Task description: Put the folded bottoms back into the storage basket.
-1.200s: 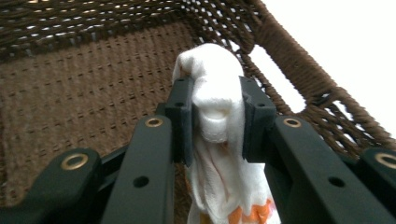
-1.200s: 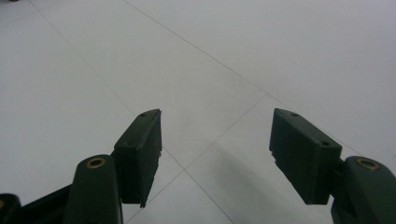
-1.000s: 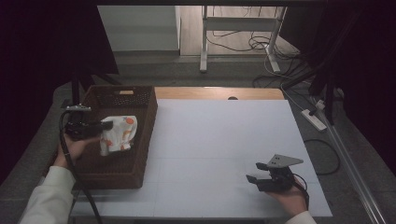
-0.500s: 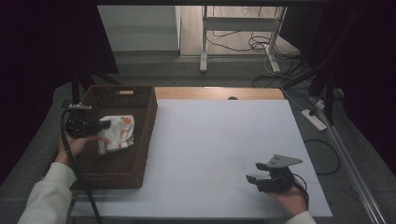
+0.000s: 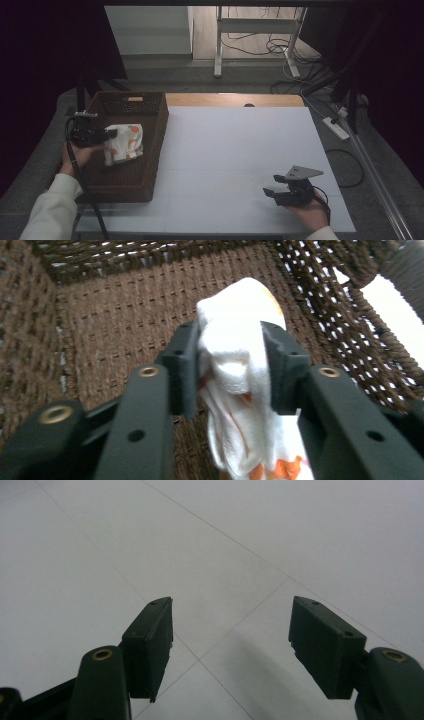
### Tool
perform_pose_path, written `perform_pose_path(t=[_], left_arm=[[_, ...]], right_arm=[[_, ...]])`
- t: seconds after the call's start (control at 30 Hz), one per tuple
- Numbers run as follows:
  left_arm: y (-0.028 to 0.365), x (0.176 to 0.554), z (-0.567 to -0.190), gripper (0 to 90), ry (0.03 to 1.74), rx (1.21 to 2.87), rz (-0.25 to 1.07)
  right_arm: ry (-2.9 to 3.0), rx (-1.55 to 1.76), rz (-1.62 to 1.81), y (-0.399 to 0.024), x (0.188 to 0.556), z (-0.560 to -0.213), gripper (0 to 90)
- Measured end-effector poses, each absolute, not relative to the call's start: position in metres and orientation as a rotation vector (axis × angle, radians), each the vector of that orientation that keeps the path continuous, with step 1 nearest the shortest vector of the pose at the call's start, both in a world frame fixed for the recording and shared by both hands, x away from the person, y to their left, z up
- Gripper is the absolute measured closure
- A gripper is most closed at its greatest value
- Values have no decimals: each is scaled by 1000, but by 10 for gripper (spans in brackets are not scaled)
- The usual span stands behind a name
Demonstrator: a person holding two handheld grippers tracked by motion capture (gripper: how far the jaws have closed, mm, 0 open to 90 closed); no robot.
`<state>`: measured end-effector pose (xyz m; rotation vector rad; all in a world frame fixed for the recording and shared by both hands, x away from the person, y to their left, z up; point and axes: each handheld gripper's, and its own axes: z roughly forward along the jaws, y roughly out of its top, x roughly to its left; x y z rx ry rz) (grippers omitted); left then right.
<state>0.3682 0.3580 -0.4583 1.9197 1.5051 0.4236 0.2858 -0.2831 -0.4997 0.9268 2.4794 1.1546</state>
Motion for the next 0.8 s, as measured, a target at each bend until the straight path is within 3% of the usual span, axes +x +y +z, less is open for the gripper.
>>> perform_pose_path(t=[0.1,0.17,0.8], left_arm=[[358,368,-455,404,1536,1907,486],[358,365,-451,342,1546,1882,534],[342,344,-440,305,1413,1825,376]], right_arm=[[2480,926,1154,-283,286,-500,346],[2480,924,1155,-283,286,-500,347],[2480,923,1148,-282,286,-500,341]])
